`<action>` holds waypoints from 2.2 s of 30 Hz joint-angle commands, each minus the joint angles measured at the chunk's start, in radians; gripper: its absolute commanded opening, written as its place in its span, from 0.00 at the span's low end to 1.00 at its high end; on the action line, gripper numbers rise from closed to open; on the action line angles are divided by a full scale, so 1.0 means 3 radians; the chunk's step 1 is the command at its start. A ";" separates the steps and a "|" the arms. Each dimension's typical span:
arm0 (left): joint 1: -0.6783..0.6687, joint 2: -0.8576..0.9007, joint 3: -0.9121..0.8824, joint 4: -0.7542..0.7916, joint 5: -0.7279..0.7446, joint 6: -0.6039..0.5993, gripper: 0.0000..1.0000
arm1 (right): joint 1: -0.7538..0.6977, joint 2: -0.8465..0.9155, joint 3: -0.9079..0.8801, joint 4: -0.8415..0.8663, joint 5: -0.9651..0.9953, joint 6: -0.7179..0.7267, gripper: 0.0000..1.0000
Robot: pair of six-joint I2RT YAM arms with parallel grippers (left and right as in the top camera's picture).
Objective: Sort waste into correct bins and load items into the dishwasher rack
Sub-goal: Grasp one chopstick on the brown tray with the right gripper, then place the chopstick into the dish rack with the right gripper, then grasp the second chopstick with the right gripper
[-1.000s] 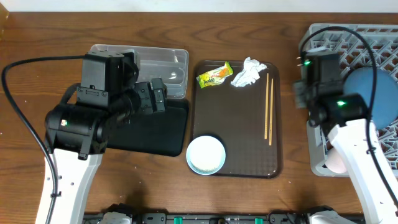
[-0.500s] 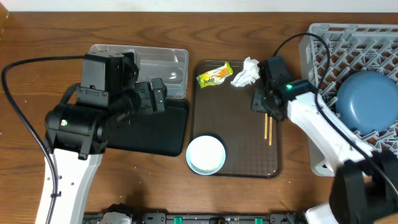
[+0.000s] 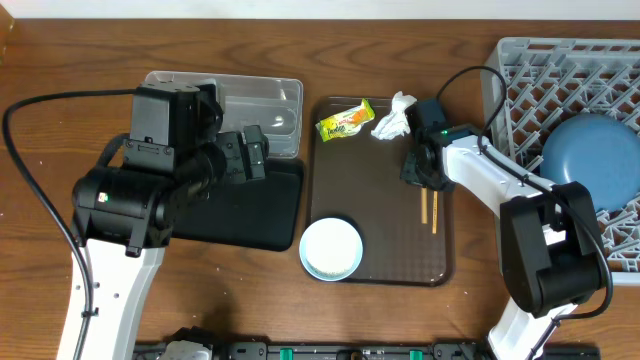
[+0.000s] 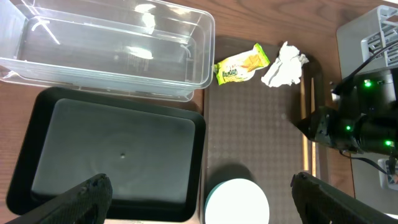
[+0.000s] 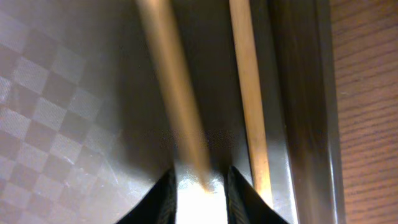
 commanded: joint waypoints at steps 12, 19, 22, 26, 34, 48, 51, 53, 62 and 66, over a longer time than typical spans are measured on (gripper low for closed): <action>0.0014 0.0009 0.0032 -0.0011 -0.0031 -0.0018 0.94 | 0.0006 -0.0453 0.0004 -0.0312 -0.0181 -0.0046 0.01; 0.0014 0.0009 0.0032 -0.0011 -0.0029 -0.0018 0.94 | -0.0078 -0.1464 0.0004 -0.0388 -0.0083 -0.0453 0.01; 0.0014 0.0009 0.0032 -0.0011 -0.0029 -0.0018 0.94 | -0.0214 -0.1724 0.0003 -0.0453 0.0182 -0.0589 0.01; 0.0014 0.0009 0.0032 -0.0011 -0.0029 -0.0017 0.95 | -0.0542 -0.1798 0.0003 -0.0441 0.0509 -0.1057 0.01; 0.0014 0.0009 0.0032 -0.0011 -0.0029 -0.0017 0.94 | -0.1172 -0.1554 0.0000 -0.0164 0.0327 -0.2288 0.01; 0.0014 0.0009 0.0032 -0.0011 -0.0031 -0.0018 0.95 | -0.1270 -0.1236 0.0003 -0.0160 0.0553 -0.2227 0.02; 0.0014 0.0009 0.0032 -0.0011 -0.0029 -0.0017 0.95 | -0.1269 -0.1343 0.0003 -0.0168 0.0309 -0.2235 0.35; 0.0014 0.0009 0.0032 -0.0011 -0.0029 -0.0018 0.94 | -0.1239 -0.1443 0.0003 -0.0228 -0.0005 -0.2253 0.44; 0.0014 0.0009 0.0032 -0.0011 -0.0031 -0.0018 0.95 | -0.0436 -0.1480 -0.0015 -0.0492 -0.0437 -0.1319 0.27; 0.0014 0.0009 0.0032 -0.0010 -0.0029 -0.0017 0.94 | -0.0090 -0.1200 -0.0025 -0.0657 -0.0207 -0.0645 0.42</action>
